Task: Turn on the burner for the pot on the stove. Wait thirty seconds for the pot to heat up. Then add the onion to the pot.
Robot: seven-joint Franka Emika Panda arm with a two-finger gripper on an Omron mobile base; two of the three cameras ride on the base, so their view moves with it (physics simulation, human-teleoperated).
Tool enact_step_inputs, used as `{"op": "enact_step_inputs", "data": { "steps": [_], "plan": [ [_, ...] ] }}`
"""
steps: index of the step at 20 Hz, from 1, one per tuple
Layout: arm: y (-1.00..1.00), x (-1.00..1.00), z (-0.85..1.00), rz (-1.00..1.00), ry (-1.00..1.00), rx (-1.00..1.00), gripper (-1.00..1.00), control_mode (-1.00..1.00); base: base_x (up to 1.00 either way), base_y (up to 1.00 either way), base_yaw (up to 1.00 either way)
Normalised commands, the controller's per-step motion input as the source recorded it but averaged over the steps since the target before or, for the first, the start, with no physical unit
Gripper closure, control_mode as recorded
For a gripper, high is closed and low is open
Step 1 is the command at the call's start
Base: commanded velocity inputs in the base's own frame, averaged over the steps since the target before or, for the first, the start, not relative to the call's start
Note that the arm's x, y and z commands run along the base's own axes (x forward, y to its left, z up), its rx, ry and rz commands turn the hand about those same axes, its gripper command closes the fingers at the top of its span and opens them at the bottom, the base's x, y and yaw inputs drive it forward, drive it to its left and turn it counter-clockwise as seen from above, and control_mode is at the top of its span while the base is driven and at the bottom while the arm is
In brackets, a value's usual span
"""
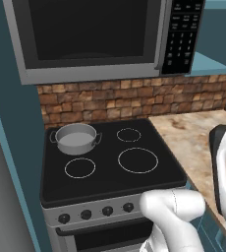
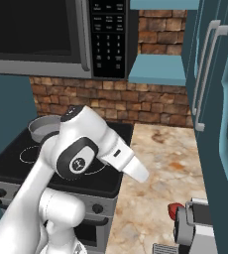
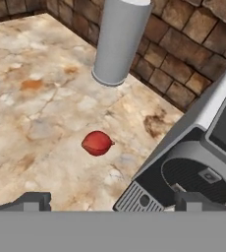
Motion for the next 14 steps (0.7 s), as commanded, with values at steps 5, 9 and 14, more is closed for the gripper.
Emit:
{"op": "enact_step_inputs", "data": {
  "steps": [5, 9, 14],
  "plan": [
    [-0.15, 0.0, -0.2, 0.0, 0.0, 0.08, -1.0, -1.0, 0.0, 0.0, 0.0],
    [-0.01, 0.0, -0.36, 0.01, 0.0, 0.02, -1.0, -1.0, 0.0, 0.0, 0.0],
    [0.0, 0.0, -0.4, 0.13, 0.0, -0.02, -1.0, -1.0, 0.0, 0.0, 0.0]
  ]
}}
